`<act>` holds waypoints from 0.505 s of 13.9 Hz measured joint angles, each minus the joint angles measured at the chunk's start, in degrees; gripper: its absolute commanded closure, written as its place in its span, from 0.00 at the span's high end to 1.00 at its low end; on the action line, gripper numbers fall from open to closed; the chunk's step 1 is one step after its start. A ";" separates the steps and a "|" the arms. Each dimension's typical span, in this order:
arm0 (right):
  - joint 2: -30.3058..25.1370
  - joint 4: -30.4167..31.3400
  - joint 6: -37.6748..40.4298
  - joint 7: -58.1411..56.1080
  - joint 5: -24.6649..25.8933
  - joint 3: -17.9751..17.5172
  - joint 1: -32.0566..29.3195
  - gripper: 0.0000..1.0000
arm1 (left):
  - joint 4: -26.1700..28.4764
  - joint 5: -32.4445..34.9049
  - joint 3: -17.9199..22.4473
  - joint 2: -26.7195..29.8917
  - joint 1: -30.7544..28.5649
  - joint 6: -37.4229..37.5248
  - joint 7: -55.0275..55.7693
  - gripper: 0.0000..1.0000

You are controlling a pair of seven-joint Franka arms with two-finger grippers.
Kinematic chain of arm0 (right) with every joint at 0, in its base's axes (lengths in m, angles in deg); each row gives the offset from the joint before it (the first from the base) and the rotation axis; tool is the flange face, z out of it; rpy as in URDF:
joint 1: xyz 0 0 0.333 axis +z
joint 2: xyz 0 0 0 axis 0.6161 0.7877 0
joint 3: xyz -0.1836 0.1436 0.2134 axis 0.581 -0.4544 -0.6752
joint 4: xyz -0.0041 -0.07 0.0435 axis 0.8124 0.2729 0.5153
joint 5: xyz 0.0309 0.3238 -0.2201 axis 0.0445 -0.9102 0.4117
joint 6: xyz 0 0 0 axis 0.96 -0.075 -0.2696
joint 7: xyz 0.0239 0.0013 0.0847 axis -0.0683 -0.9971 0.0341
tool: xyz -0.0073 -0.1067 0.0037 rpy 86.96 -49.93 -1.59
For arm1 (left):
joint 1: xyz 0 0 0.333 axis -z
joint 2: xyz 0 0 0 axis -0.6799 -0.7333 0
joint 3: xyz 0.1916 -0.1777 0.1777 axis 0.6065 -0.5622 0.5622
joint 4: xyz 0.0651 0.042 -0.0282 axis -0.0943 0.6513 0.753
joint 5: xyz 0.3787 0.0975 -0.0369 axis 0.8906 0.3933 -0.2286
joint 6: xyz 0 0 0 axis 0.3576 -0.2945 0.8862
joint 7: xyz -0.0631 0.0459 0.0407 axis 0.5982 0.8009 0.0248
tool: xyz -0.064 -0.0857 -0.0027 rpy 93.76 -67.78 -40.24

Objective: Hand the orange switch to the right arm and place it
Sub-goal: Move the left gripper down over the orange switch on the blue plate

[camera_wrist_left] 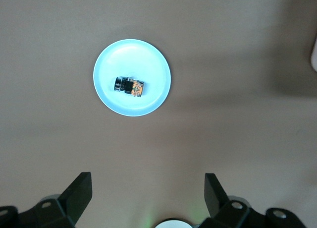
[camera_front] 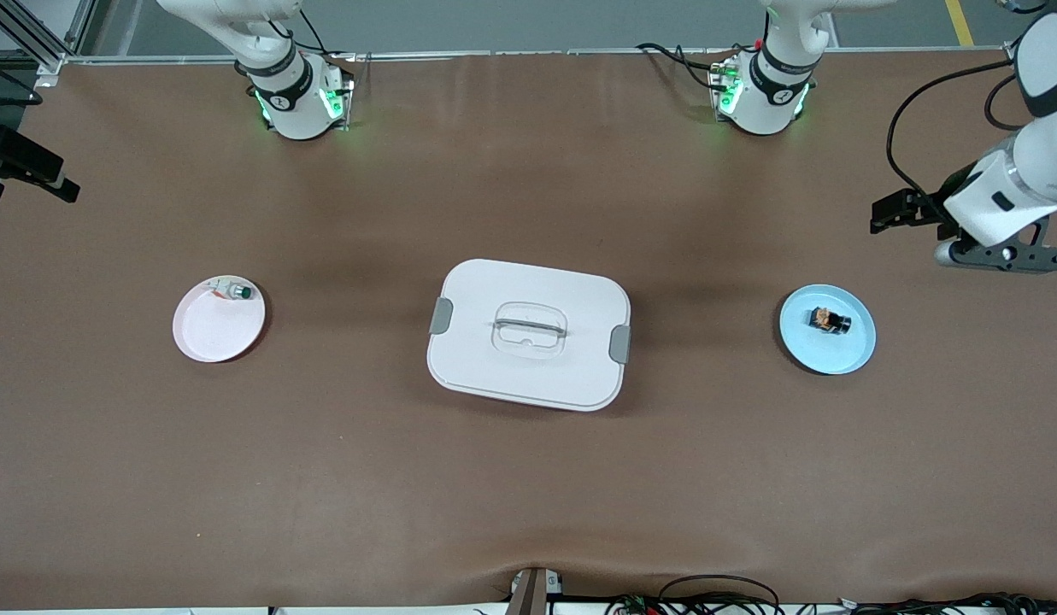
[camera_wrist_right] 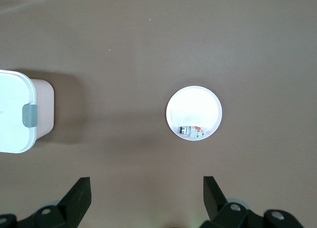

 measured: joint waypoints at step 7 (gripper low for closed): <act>0.00 0.00 -0.21 -0.06 1.48 0.02 -0.01 1.00 | 9.07 0.35 0.04 -3.32 -1.89 -13.65 -3.09 1.00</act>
